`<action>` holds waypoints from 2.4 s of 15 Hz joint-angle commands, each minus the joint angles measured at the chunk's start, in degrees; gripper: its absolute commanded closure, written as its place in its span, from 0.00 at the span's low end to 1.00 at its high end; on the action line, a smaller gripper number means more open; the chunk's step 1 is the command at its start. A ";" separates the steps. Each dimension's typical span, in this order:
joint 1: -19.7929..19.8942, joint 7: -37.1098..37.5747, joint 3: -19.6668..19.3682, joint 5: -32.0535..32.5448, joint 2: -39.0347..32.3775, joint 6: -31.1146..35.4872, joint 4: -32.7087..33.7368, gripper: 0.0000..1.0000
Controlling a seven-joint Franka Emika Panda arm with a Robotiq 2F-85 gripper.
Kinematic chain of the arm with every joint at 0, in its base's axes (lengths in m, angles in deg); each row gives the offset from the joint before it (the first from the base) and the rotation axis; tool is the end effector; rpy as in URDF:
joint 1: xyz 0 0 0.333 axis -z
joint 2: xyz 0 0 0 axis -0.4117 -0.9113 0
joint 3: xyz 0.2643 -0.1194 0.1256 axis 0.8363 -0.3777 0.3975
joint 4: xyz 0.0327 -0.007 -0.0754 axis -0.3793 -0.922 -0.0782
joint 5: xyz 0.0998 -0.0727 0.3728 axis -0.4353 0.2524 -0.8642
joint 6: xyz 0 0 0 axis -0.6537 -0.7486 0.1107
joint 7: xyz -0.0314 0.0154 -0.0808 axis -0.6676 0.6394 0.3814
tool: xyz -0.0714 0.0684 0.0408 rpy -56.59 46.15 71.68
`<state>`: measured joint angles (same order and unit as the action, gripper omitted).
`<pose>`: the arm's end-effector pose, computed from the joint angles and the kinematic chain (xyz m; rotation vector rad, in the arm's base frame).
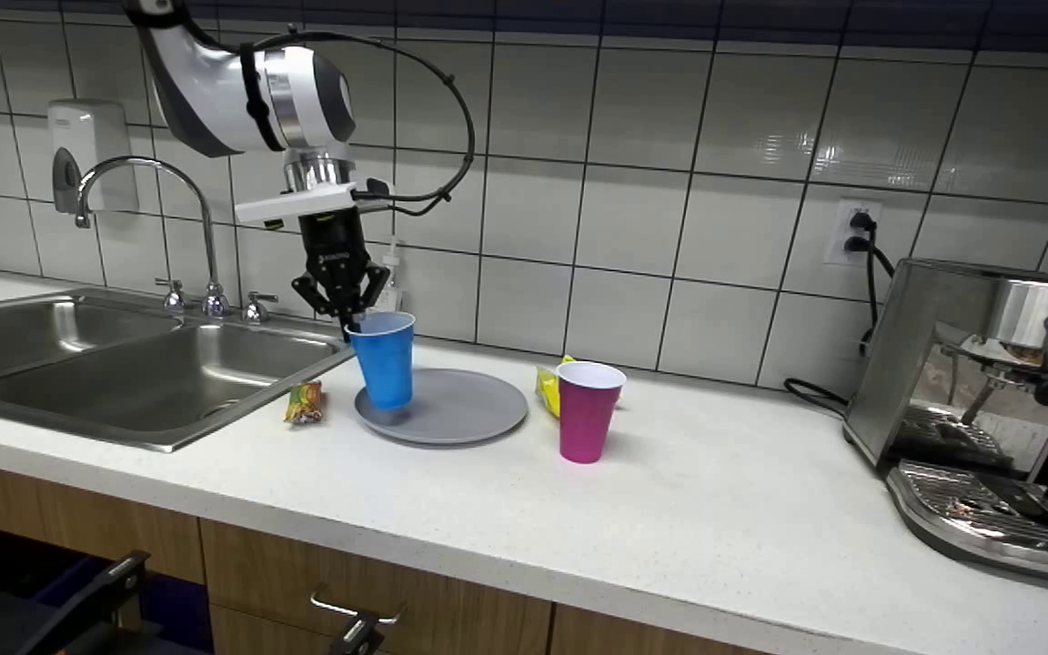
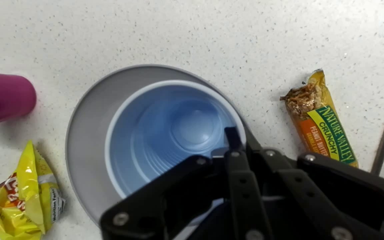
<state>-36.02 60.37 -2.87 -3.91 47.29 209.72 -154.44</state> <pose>0.5585 0.1258 0.2588 2.8680 0.2725 -0.1727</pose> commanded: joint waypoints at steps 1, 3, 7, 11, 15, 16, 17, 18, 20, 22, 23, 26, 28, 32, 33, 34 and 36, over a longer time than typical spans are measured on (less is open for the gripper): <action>0.26 1.17 -0.07 -1.63 -2.65 -5.65 4.94 0.99; 0.46 1.07 -0.38 -2.01 -2.61 -7.44 5.63 0.99; 0.91 1.24 -0.70 -2.59 -4.12 -8.39 7.61 0.99; 1.02 1.13 -0.93 -2.83 -5.66 -7.76 9.02 0.99; 0.89 0.69 -1.03 -2.94 -7.72 -8.25 10.70 0.99; 0.87 0.72 -1.01 -3.17 -8.15 -8.43 11.07 0.99; 0.84 0.82 -0.99 -3.41 -8.56 -8.39 11.33 0.99; 0.74 0.91 -1.04 -3.48 -9.19 -8.45 11.78 0.99; 0.64 1.19 -1.11 -3.91 -10.01 -8.67 12.45 0.99; 0.39 1.67 -1.25 -3.81 -10.40 -8.21 12.65 0.99; 0.37 1.65 -1.24 -3.83 -10.41 -8.03 12.71 0.99; 0.34 1.66 -1.25 -3.83 -10.38 -8.18 12.96 0.93; 0.42 1.55 -1.20 -3.95 -10.21 -8.13 12.85 0.68; 0.54 1.16 -1.06 -4.22 -9.64 -8.11 12.49 0.41; 0.54 1.11 -1.06 -4.16 -9.26 -8.02 12.19 0.34; 0.36 1.44 -1.19 -3.81 -8.99 -8.00 11.95 0.26; -0.07 1.99 -1.37 -2.93 -8.10 -7.21 10.92 0.11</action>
<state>-35.40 61.11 -3.91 -7.14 37.75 203.47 -143.23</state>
